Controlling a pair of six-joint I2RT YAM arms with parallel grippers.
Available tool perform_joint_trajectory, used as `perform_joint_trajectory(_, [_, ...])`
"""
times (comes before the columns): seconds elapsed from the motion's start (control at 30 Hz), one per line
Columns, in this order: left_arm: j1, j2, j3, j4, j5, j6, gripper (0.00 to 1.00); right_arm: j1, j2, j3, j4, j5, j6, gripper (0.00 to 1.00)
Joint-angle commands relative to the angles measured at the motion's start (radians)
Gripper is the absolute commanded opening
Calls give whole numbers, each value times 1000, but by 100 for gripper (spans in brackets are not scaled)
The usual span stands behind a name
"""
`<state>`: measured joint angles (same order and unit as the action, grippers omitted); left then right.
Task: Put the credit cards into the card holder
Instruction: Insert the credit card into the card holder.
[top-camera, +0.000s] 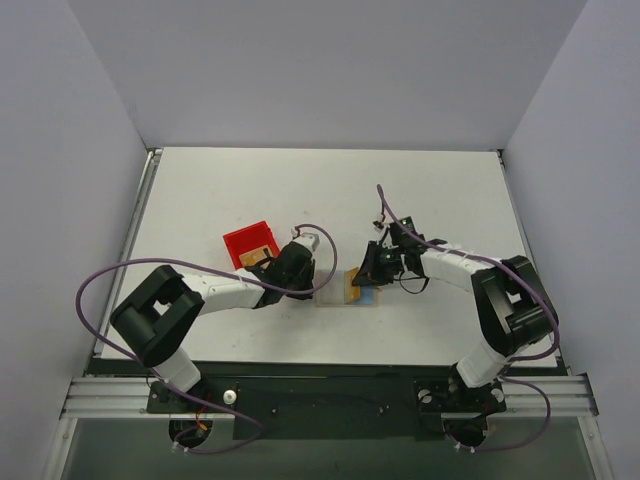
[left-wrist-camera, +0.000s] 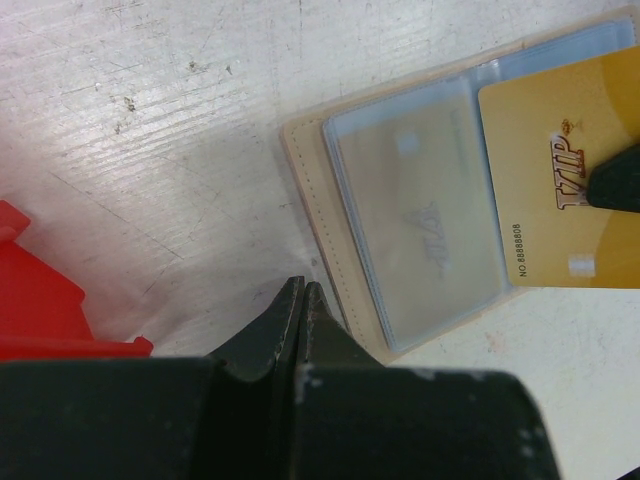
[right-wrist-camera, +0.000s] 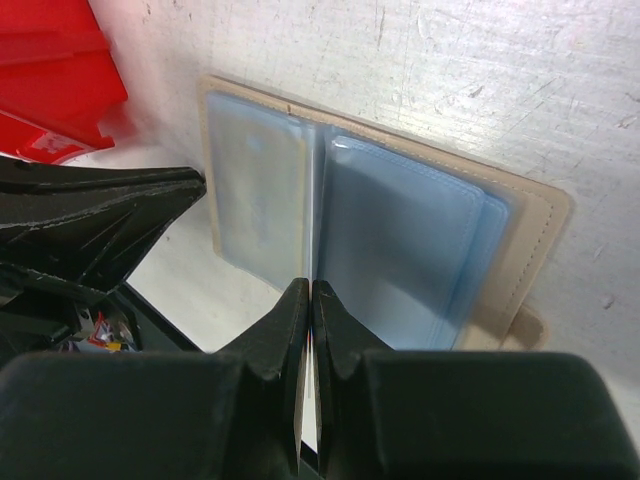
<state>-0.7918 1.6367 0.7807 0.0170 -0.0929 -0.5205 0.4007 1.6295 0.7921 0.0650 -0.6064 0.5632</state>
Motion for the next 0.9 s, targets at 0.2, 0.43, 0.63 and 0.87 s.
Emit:
perform_joint_trajectory(0.2, [3, 17, 29, 40, 18, -7, 0, 4, 27, -13, 53, -18, 18, 0])
perform_joint_trajectory(0.43, [3, 21, 31, 41, 19, -7, 0, 6, 29, -16, 64, -27, 23, 0])
perform_joint_trajectory(0.63, [5, 22, 32, 38, 19, -7, 0, 4, 13, -21, 65, -23, 27, 0])
perform_joint_trajectory(0.87, [3, 22, 31, 38, 18, -9, 0, 3, -26, -27, 61, -9, 32, 0])
